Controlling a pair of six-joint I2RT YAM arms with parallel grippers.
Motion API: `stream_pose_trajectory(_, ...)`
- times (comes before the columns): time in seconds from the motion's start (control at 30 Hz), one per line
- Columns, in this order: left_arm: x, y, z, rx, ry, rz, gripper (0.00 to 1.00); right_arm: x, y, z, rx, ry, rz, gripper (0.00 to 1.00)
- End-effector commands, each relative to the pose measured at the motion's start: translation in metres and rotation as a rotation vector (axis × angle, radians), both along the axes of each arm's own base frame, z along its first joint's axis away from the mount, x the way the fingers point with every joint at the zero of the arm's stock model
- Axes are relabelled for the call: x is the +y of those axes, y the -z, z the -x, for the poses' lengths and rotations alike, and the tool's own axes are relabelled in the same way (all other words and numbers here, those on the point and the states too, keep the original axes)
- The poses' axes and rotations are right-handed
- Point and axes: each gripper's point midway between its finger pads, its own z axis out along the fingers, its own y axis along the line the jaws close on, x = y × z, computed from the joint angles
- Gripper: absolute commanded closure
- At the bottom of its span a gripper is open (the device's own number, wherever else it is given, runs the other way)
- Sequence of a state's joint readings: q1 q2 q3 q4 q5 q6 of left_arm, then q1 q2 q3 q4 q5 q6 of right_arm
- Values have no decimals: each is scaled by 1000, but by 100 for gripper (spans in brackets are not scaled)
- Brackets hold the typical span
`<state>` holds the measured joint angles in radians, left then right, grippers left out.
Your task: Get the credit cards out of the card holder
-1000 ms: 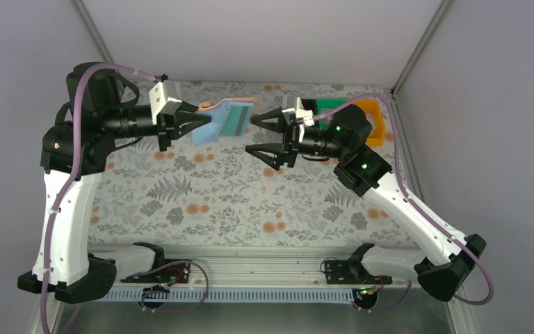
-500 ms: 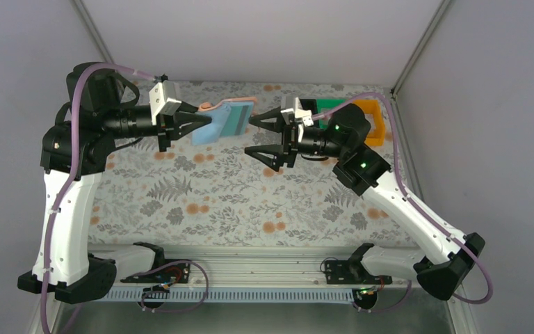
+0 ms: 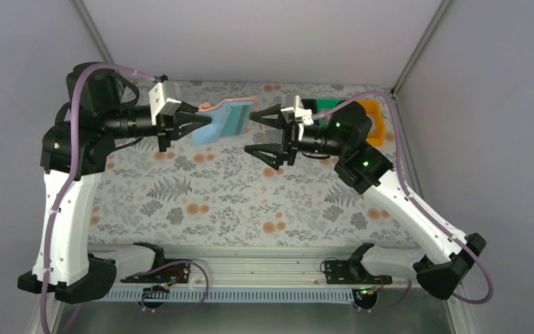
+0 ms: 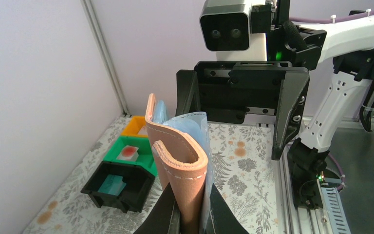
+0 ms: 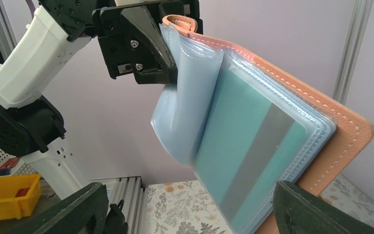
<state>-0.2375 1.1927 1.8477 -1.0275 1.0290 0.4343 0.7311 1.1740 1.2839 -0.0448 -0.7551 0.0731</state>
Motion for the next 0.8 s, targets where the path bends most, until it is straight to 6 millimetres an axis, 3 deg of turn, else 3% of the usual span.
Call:
stream_pose_trajectory(0.0, 1, -10, 11, -39, 24, 15, 98, -2, -15, 6, -39, -7, -15, 14)
stream_pose_trajectory(0.23, 2, -9, 12, -41, 25, 14, 98, -5, -12, -1, -42, 39, 1, 13)
stream_pose_trajectory(0.6, 1, -7, 9, -29, 28, 15, 98, -3, -18, 10, -38, -33, -14, 15)
stream_pose_trajectory(0.77, -1, 2, -3, 16, 7, 17, 98, -2, -19, 18, -34, -83, -11, 17)
